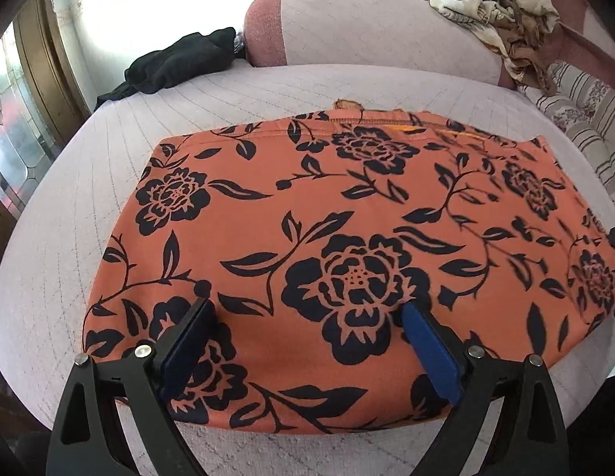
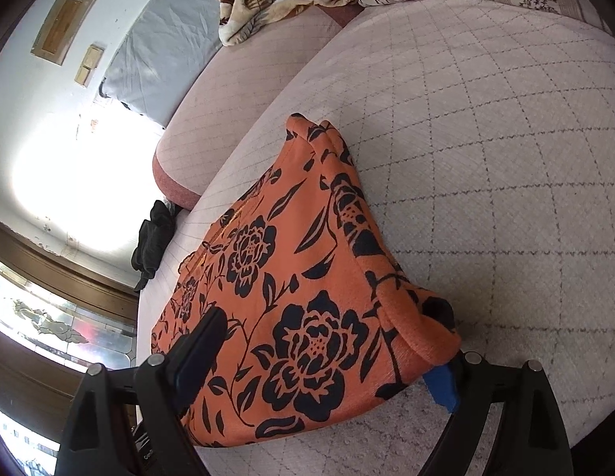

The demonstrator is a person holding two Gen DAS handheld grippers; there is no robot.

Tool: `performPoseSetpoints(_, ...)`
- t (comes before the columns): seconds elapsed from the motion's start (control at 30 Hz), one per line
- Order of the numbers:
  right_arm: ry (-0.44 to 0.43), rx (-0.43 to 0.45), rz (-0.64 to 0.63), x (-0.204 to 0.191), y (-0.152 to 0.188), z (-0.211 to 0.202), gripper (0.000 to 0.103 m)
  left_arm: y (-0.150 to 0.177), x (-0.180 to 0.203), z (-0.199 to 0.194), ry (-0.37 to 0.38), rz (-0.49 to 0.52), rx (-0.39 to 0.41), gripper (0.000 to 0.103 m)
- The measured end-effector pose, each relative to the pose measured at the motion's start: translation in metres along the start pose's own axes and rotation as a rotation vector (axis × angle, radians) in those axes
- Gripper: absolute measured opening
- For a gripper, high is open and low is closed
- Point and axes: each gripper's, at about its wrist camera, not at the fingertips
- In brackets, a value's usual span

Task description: Fold small clothes

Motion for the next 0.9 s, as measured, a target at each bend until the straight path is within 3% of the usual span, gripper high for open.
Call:
performPoseSetpoints(0.1,0.025,0.029,-0.049,-0.014,-0.003,-0.004,0.092,-0.004,-0.003,-0.011,-0.010,-0.013,0.091,0.096)
performPoseSetpoints(0.2,0.087,0.005,-0.077,-0.017,-0.003,0.006,0.092,0.001,0.002,0.026,-0.041,0.040,-0.032,0.100)
performPoseSetpoints(0.23,0.098,-0.013,-0.062,-0.013,-0.003,0.011,0.092,0.001,0.001,0.020,-0.034,0.045,0.022,0.100)
performPoseSetpoints(0.3,0.110,-0.006,-0.065,-0.013,-0.005,0.012,0.091,-0.006,-0.002,0.012,0.006,0.033,-0.047,0.099)
performPoseSetpoints(0.37,0.143,-0.025,-0.091,-0.017,-0.008,0.014,0.071,-0.013,-0.014,-0.010,0.074,-0.015,-0.005,0.099)
performPoseSetpoints(0.4,0.168,-0.047,-0.103,-0.017,-0.012,0.017,0.030,-0.015,-0.022,-0.022,0.060,-0.030,0.052,0.099)
performPoseSetpoints(0.43,0.158,-0.076,-0.091,-0.013,-0.015,0.022,0.023,-0.015,-0.029,-0.031,0.036,-0.043,0.095,0.099)
performPoseSetpoints(0.47,0.156,-0.089,-0.079,-0.010,-0.016,0.024,0.023,-0.014,-0.037,-0.032,0.013,-0.056,0.120,0.099)
performPoseSetpoints(0.5,0.166,-0.094,-0.093,-0.012,-0.018,0.025,0.023,-0.012,-0.043,-0.025,-0.015,-0.061,0.109,0.099)
performPoseSetpoints(0.53,0.193,-0.097,-0.128,-0.019,-0.018,0.025,0.021,-0.008,-0.047,-0.006,-0.042,-0.051,0.042,0.099)
performPoseSetpoints(0.57,0.219,-0.094,-0.170,-0.028,-0.019,0.026,0.019,-0.003,-0.050,0.020,-0.043,-0.024,-0.092,0.099)
performPoseSetpoints(0.63,0.241,-0.063,-0.249,-0.056,-0.021,0.020,0.016,0.000,-0.054,0.011,-0.009,-0.014,0.001,0.099)
performPoseSetpoints(0.7,0.234,-0.016,-0.347,-0.097,-0.024,0.010,0.015,-0.011,-0.062,-0.011,0.043,-0.048,0.000,0.092)
performPoseSetpoints(0.77,0.234,0.026,-0.479,-0.149,-0.021,0.002,0.014,-0.022,-0.092,-0.045,0.083,-0.164,0.113,0.092)
performPoseSetpoints(0.9,0.165,0.066,-0.709,-0.253,0.007,0.002,0.014,-0.025,-0.183,-0.094,0.104,-0.452,0.249,0.092)
Point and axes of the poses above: each gripper's, at about its wrist camera, not at the fingertips, and z roughly the way its jaws point, x to its right, y to its underside, and after that the axes turned 9 degrees about -z, right-handed
